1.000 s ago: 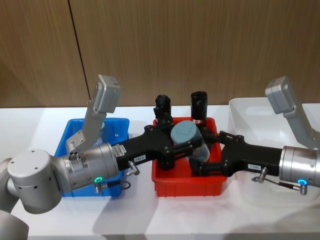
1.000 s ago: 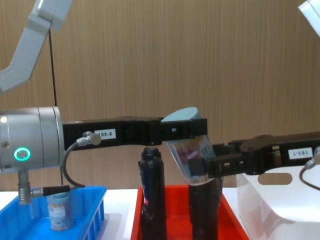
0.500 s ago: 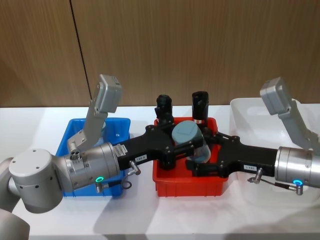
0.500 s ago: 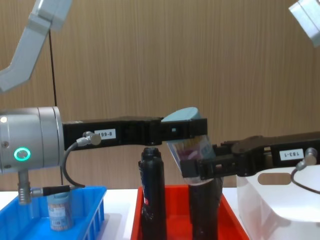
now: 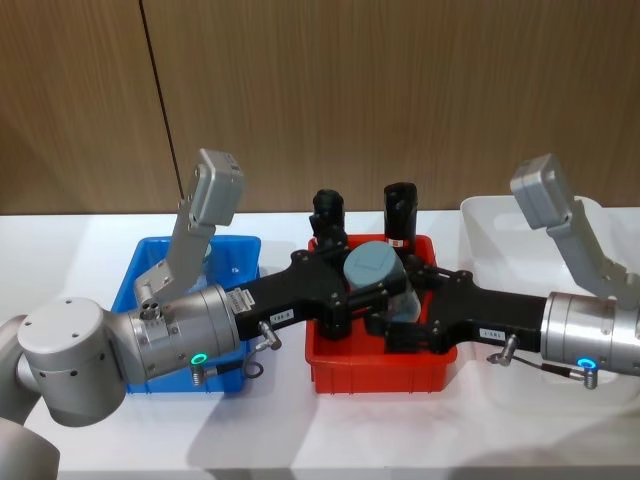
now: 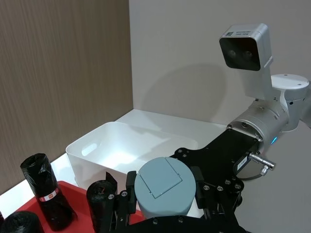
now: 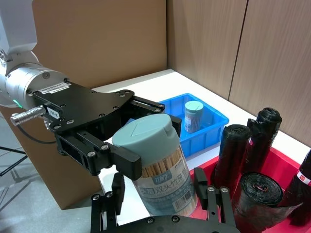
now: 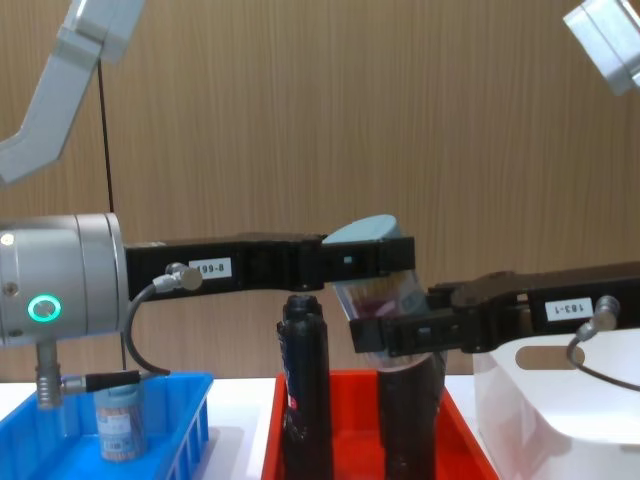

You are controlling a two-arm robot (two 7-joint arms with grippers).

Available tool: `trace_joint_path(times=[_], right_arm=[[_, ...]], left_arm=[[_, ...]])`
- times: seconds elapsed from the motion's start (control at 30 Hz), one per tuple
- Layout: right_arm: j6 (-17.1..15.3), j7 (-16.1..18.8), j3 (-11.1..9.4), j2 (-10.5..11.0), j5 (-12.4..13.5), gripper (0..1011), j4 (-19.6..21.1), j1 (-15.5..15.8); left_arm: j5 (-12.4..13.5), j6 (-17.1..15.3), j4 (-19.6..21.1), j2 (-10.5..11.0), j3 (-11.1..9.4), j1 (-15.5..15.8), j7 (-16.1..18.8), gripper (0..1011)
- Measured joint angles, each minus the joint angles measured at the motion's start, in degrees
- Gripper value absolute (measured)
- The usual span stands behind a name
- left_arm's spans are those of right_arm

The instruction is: Pick the cotton swabs from the blue box and place them into the white box.

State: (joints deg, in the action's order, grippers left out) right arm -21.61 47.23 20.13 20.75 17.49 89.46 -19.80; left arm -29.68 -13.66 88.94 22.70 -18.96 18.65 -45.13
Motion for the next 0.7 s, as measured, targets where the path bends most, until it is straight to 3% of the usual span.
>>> trace_joint_path(times=[0.3, 0.5, 0.7], right_arm=[[0.01, -0.38, 0.48, -0.06, 0.14, 688, -0.1, -0.24], [-0.11, -0.42, 0.74, -0.04, 0.22, 671, -0.11, -0.42], [-0.25, -0.45, 0.98, 0.07, 0.31, 670, -0.09, -0.56]], left_arm=[[0.0, 0.01, 0.0, 0.0, 0.0, 0.0, -0.01, 668], [0.0, 0.01, 0.0, 0.0, 0.0, 0.0, -0.01, 689], [0.0, 0.01, 0.0, 0.0, 0.0, 0.0, -0.01, 863]])
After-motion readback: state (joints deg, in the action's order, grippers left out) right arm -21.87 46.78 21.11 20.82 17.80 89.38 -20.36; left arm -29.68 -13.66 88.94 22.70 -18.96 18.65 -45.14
